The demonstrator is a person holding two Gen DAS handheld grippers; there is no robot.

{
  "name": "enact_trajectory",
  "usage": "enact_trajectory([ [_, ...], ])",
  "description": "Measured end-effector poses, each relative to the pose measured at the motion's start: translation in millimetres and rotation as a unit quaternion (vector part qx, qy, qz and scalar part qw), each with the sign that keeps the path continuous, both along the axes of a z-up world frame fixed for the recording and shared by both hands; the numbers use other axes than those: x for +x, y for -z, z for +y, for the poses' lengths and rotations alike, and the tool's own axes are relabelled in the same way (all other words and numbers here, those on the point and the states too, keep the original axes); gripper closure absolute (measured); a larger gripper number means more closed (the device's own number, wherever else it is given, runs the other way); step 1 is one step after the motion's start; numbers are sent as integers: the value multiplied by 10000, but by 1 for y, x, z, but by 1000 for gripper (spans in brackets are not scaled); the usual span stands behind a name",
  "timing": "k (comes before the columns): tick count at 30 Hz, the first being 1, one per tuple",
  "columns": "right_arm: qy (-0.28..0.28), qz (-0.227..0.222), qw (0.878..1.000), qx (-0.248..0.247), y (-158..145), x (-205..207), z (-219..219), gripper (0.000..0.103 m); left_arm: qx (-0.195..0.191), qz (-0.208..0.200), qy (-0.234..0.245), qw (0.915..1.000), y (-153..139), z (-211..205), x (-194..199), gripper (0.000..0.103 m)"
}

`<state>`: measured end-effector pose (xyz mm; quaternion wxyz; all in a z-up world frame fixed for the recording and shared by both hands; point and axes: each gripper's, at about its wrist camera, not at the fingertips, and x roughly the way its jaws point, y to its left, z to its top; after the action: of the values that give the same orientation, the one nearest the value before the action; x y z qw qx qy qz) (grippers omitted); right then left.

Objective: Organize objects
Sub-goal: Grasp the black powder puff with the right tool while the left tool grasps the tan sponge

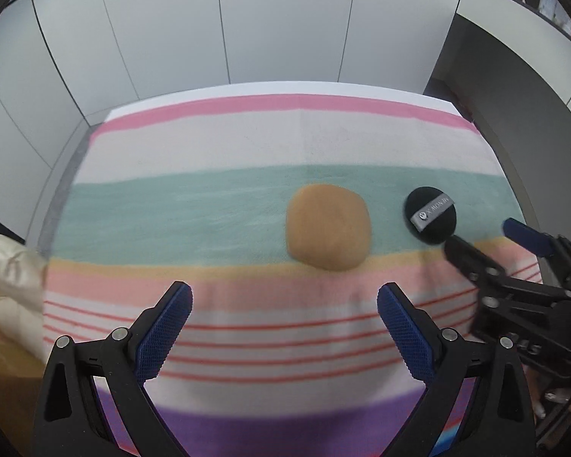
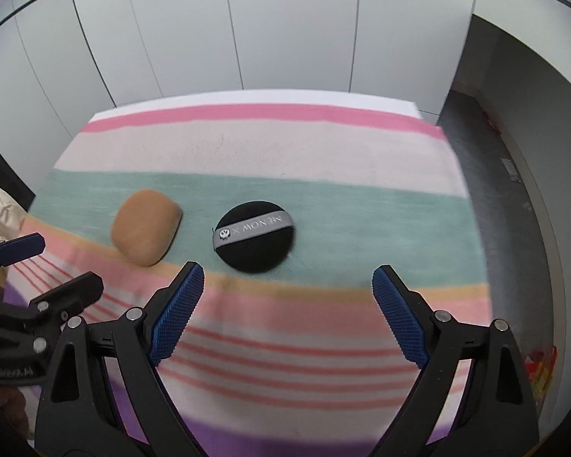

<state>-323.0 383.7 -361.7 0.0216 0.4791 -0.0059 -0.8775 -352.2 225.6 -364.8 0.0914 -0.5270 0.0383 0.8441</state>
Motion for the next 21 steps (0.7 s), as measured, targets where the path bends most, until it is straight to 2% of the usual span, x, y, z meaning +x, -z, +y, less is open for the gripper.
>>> enact_trajectory([
  [5,-116,34,9993,350,19,-21,-17,12,17,-100,112,9999,21,4,-10,4],
  [7,-195,18,9992,340,24,-26,-20,34,60,-137,115,9998,23,5,-15,4],
  [8,-220,71,9996,164,24,-26,-19,39,90,-156,131,9998,25,7,-18,4],
  [9,-179,102,9996,183,23,-25,-19,48,115,-153,144,9997,25,9,-20,5],
  [10,-160,107,9996,193,23,-25,-18,52,170,-134,155,9996,25,10,-22,5],
  [13,-34,111,9999,-52,19,-21,-7,54,264,-115,188,9994,25,18,-31,7],
  [14,24,98,9999,-93,19,-20,-3,55,307,-108,190,9993,26,20,-33,11],
  [15,70,100,9999,-95,17,-18,0,55,405,-114,193,9989,27,21,-35,23],
  [16,118,107,9998,-73,15,-16,3,56,318,-2,192,9993,26,25,-36,40],
  [17,171,108,9998,-49,14,-15,6,56,245,32,285,9993,23,30,-37,47],
  [19,224,74,9997,-81,12,-13,11,56,202,72,426,9989,20,36,-38,55],
  [21,239,64,9997,-83,10,-11,14,56,155,129,427,9989,17,37,-37,57],
])
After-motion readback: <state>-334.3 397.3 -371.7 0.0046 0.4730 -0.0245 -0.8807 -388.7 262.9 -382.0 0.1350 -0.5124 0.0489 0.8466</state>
